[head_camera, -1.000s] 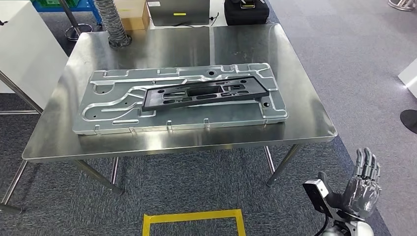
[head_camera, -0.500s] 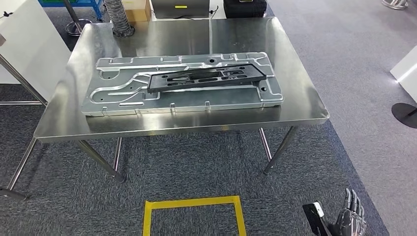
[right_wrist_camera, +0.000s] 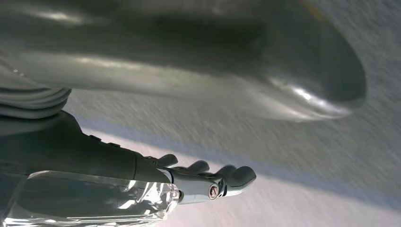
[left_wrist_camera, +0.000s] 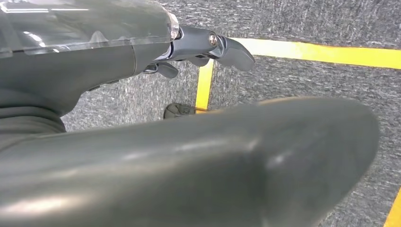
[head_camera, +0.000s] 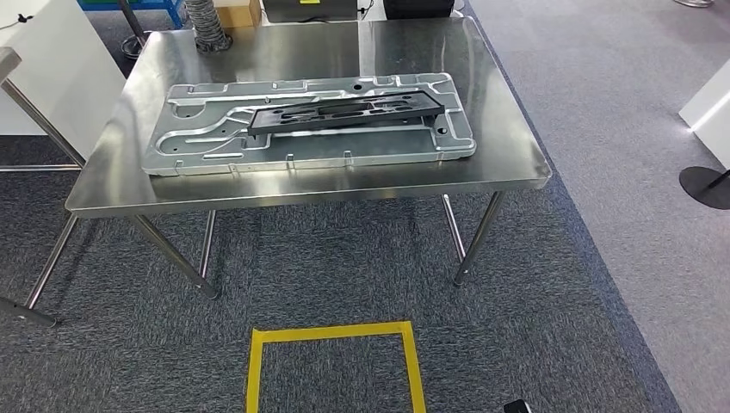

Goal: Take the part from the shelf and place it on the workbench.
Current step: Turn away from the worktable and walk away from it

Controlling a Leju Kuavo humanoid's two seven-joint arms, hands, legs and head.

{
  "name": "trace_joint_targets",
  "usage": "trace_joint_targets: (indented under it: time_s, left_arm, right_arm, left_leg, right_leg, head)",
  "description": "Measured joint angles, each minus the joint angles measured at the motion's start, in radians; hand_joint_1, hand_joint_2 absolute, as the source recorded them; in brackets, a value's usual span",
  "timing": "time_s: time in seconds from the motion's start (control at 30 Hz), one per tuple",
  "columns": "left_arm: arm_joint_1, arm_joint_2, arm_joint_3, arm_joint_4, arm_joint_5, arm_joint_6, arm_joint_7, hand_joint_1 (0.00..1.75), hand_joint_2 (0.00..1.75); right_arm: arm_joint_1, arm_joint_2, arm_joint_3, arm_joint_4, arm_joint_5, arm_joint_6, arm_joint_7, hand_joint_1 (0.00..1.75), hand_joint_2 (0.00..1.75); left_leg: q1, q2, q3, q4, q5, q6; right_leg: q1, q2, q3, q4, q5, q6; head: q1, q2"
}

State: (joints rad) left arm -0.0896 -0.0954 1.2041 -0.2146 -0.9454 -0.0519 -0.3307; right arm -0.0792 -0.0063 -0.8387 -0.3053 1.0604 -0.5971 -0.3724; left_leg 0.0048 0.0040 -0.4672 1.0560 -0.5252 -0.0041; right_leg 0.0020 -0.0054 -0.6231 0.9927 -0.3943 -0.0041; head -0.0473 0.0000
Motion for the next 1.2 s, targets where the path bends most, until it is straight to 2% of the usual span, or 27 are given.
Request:
trace_joint_targets:
  time_s: [0.03, 0.07, 0.13, 0.17, 0.2, 0.27, 0.3, 0.33, 0.37, 0.4, 0.47, 0.53, 0.57, 0.63, 0.67, 0.7, 0.8, 0.83, 0.87, 0.9, 0.93, 0.97, 1.0, 1.07, 1.13, 1.17, 1.2]
  left_arm:
    - [-0.002, 0.001, 0.000, 0.000, -0.003, -0.001, -0.002, 0.00, 0.00]
    - [-0.002, 0.001, -0.001, 0.000, -0.005, -0.001, -0.003, 0.00, 0.00]
    - [0.000, 0.000, -0.001, 0.000, -0.009, -0.004, -0.005, 0.00, 0.00]
    - [0.001, -0.001, -0.002, 0.001, -0.010, -0.004, -0.005, 0.00, 0.00]
    - [0.001, -0.001, -0.002, 0.001, -0.010, -0.005, -0.006, 0.00, 0.00]
    - [0.001, -0.002, -0.003, 0.001, -0.012, -0.005, -0.006, 0.00, 0.00]
    - [0.001, -0.002, -0.003, 0.001, -0.014, -0.005, -0.006, 0.00, 0.00]
    - [0.001, -0.002, -0.003, 0.001, -0.016, -0.005, -0.006, 0.00, 0.00]
    - [0.001, -0.002, -0.004, 0.001, -0.018, -0.005, -0.006, 0.00, 0.00]
    - [0.001, -0.002, -0.004, 0.001, -0.020, -0.004, -0.006, 0.00, 0.00]
    - [0.000, -0.002, -0.005, 0.001, -0.025, -0.003, -0.004, 0.00, 0.00]
    - [-0.002, -0.002, -0.008, 0.001, -0.029, -0.002, -0.004, 0.00, 0.00]
    - [-0.003, -0.002, -0.009, 0.001, -0.030, -0.002, -0.003, 0.00, 0.00]
    - [-0.003, -0.001, -0.010, 0.001, -0.033, -0.001, -0.001, 0.00, 0.00]
    - [-0.002, -0.001, -0.010, 0.001, -0.036, 0.000, 0.001, 0.00, 0.00]
    - [-0.001, 0.000, -0.011, 0.001, -0.038, 0.000, 0.004, 0.00, 0.00]
    - [0.001, 0.000, -0.012, 0.001, -0.045, 0.003, 0.012, 0.00, 0.00]
    - [0.001, 0.000, -0.013, 0.001, -0.049, 0.004, 0.015, 0.00, 0.00]
    - [0.001, 0.000, -0.015, 0.001, -0.053, 0.004, 0.016, 0.00, 0.00]
    - [0.001, 0.000, -0.018, 0.001, -0.057, 0.004, 0.018, 0.00, 0.00]
    - [0.000, 0.000, -0.021, 0.001, -0.060, 0.004, 0.018, 0.00, 0.00]
    - [-0.002, 0.000, -0.025, 0.001, -0.062, 0.004, 0.018, 0.00, 0.00]
    - [-0.004, 0.000, -0.028, 0.001, -0.062, 0.003, 0.018, 0.00, 0.00]
    - [-0.009, 0.000, -0.033, 0.001, -0.064, 0.001, 0.017, 0.00, 0.00]
    - [-0.010, -0.002, -0.035, 0.001, -0.065, 0.001, 0.016, 0.00, 0.00]
    - [-0.010, -0.002, -0.036, 0.001, -0.065, 0.001, 0.016, 0.00, 0.00]
    - [-0.010, -0.003, -0.036, 0.002, -0.064, 0.002, 0.017, 0.00, 0.00]
  right_arm:
    - [0.002, 0.003, 0.000, 0.013, 0.004, 0.022, 0.021, 0.00, 0.00]
    - [0.004, 0.006, 0.000, 0.024, 0.011, 0.046, 0.044, 0.00, 0.00]
    - [0.008, 0.010, 0.000, 0.043, 0.027, 0.089, 0.089, 0.00, 0.00]
    - [0.011, 0.013, 0.000, 0.052, 0.033, 0.105, 0.107, 0.00, 0.00]
    - [0.014, 0.018, 0.000, 0.059, 0.036, 0.117, 0.122, 0.00, 0.00]
    - [0.016, 0.025, 0.000, 0.070, 0.036, 0.133, 0.143, 0.00, 0.00]
    - [0.016, 0.029, 0.000, 0.074, 0.036, 0.140, 0.155, 0.00, 0.00]
    - [0.015, 0.032, 0.000, 0.077, 0.036, 0.145, 0.167, 0.00, 0.00]
    - [0.015, 0.035, 0.000, 0.080, 0.036, 0.152, 0.180, 0.00, 0.00]
    - [0.015, 0.038, 0.000, 0.083, 0.037, 0.159, 0.196, 0.00, 0.00]
    - [0.013, 0.044, 0.000, 0.087, 0.041, 0.176, 0.230, 0.00, 0.00]
    - [0.009, 0.049, 0.001, 0.089, 0.049, 0.194, 0.266, 0.00, 0.00]
    - [0.008, 0.051, 0.001, 0.090, 0.052, 0.202, 0.281, 0.00, 0.00]
    - [0.008, 0.055, 0.001, 0.094, 0.056, 0.217, 0.307, 0.00, 0.00]
    - [0.009, 0.057, 0.001, 0.095, 0.056, 0.223, 0.316, 0.00, 0.00]
    - [0.009, 0.058, 0.001, 0.097, 0.057, 0.229, 0.322, 0.00, 0.00]
    - [0.011, 0.060, 0.003, 0.098, 0.070, 0.244, 0.328, 0.00, 0.00]
    - [0.012, 0.060, 0.006, 0.098, 0.081, 0.247, 0.327, 0.00, 0.00]
    - [0.012, 0.061, 0.011, 0.098, 0.093, 0.251, 0.324, 0.00, 0.00]
    - [0.013, 0.061, 0.017, 0.099, 0.105, 0.253, 0.321, 0.00, 0.00]
    - [0.014, 0.062, 0.023, 0.099, 0.114, 0.256, 0.318, 0.00, 0.00]
    - [0.014, 0.063, 0.029, 0.099, 0.121, 0.258, 0.315, 0.00, 0.00]
    - [0.014, 0.064, 0.034, 0.099, 0.127, 0.259, 0.313, 0.00, 0.00]
    - [0.015, 0.066, 0.047, 0.099, 0.146, 0.259, 0.313, 0.00, 0.00]
    - [0.017, 0.066, 0.064, 0.100, 0.169, 0.258, 0.317, 0.00, 0.00]
    - [0.018, 0.066, 0.072, 0.100, 0.178, 0.258, 0.321, 0.00, 0.00]
    - [0.019, 0.065, 0.078, 0.100, 0.185, 0.258, 0.324, 0.00, 0.00]
  left_leg:
    - [-0.004, 0.000, 0.035, -0.057, -0.013, 0.007]
    - [-0.007, 0.000, 0.050, -0.086, -0.023, 0.014]
    - [-0.007, 0.003, 0.039, -0.096, -0.009, 0.028]
    - [-0.005, 0.005, 0.029, -0.098, 0.004, 0.036]
    - [-0.003, 0.007, 0.016, -0.100, 0.018, 0.043]
    - [-0.002, 0.009, -0.016, -0.100, 0.045, 0.050]
    - [-0.003, 0.009, -0.034, -0.098, 0.058, 0.049]
    - [-0.003, 0.010, -0.052, -0.095, 0.070, 0.048]
    - [-0.002, 0.010, -0.071, -0.091, 0.082, 0.045]
    - [-0.002, 0.010, -0.090, -0.086, 0.093, 0.042]
    - [-0.001, 0.010, -0.123, -0.070, 0.110, 0.033]
    - [-0.002, 0.010, -0.143, -0.055, 0.124, 0.021]
    - [-0.002, 0.010, -0.148, -0.052, 0.132, 0.014]
    - [0.000, 0.010, -0.154, -0.052, 0.146, 0.001]
    - [0.003, 0.009, -0.160, -0.043, 0.133, -0.005]
    - [0.005, 0.008, -0.171, -0.018, 0.100, -0.010]
    - [0.007, 0.006, -0.217, 0.154, -0.053, -0.020]
    - [0.007, 0.006, -0.222, 0.210, -0.073, -0.022]
    - [0.007, 0.006, -0.215, 0.240, -0.068, -0.022]
    - [0.007, 0.006, -0.190, 0.237, -0.042, -0.021]
    - [0.007, 0.005, -0.148, 0.199, -0.012, -0.018]
    - [0.007, 0.005, -0.091, 0.132, 0.005, -0.014]
    - [0.005, 0.004, -0.031, 0.050, 0.004, -0.008]
    - [0.000, 0.003, 0.042, -0.066, -0.025, 0.006]
    - [-0.003, 0.004, 0.043, -0.092, -0.025, 0.022]
    - [-0.002, 0.007, 0.035, -0.092, -0.015, 0.031]
    - [-0.001, 0.009, 0.024, -0.094, -0.002, 0.040]
  right_leg:
    - [0.000, 0.000, -0.004, 0.003, 0.008, 0.005]
    - [0.000, 0.000, -0.006, 0.002, 0.017, 0.011]
    - [-0.003, 0.000, -0.011, 0.000, 0.028, 0.024]
    - [-0.005, 0.002, -0.019, 0.009, 0.011, 0.030]
    - [-0.007, 0.004, -0.031, 0.037, -0.027, 0.035]
    - [-0.013, 0.005, -0.065, 0.149, -0.138, 0.046]
    - [-0.015, 0.005, -0.078, 0.217, -0.177, 0.050]
    - [-0.017, 0.005, -0.082, 0.271, -0.189, 0.055]
    - [-0.020, 0.004, -0.072, 0.298, -0.177, 0.058]
    - [-0.023, 0.004, -0.044, 0.289, -0.149, 0.060]
    - [-0.027, 0.004, 0.068, 0.166, -0.112, 0.060]
    - [-0.024, 0.005, 0.173, 0.018, -0.136, 0.049]
    - [-0.021, 0.006, 0.196, -0.019, -0.150, 0.041]
    - [-0.018, 0.004, 0.189, -0.031, -0.143, 0.021]
    - [-0.018, 0.001, 0.179, -0.031, -0.133, 0.012]
    - [-0.018, -0.001, 0.167, -0.032, -0.120, 0.003]
    - [-0.014, -0.005, 0.116, -0.030, -0.081, -0.011]
    - [-0.011, -0.005, 0.098, -0.027, -0.068, -0.011]
    - [-0.010, -0.005, 0.078, -0.024, -0.055, -0.010]
    - [-0.009, -0.005, 0.059, -0.019, -0.044, -0.008]
    - [-0.008, -0.005, 0.041, -0.014, -0.033, -0.006]
    - [-0.008, -0.005, 0.025, -0.007, -0.024, -0.003]
    - [-0.007, -0.005, 0.012, 0.000, -0.016, 0.001]
    - [-0.005, -0.005, -0.002, 0.008, 0.002, 0.013]
    - [-0.006, -0.006, -0.008, 0.007, 0.021, 0.026]
    - [-0.009, -0.005, -0.012, 0.011, 0.015, 0.032]
    - [-0.011, -0.003, -0.020, 0.028, -0.010, 0.037]
  head:
    - [0.000, 0.000]
    - [0.000, 0.000]
    - [0.000, 0.000]
    - [0.000, 0.000]
    - [0.000, 0.000]
    - [0.000, 0.000]
    - [0.000, 0.000]
    - [0.000, 0.000]
    - [0.000, 0.000]
    - [0.000, 0.000]
    - [0.000, 0.000]
    - [0.000, 0.000]
    - [0.000, 0.000]
    - [0.000, 0.000]
    - [0.000, 0.000]
    - [0.000, 0.000]
    - [0.000, 0.000]
    - [0.000, 0.000]
    - [0.000, 0.000]
    - [0.000, 0.000]
    - [0.000, 0.000]
    - [0.000, 0.000]
    - [0.000, 0.000]
    - [0.000, 0.000]
    - [0.000, 0.000]
    - [0.000, 0.000]
    - [0.000, 0.000]
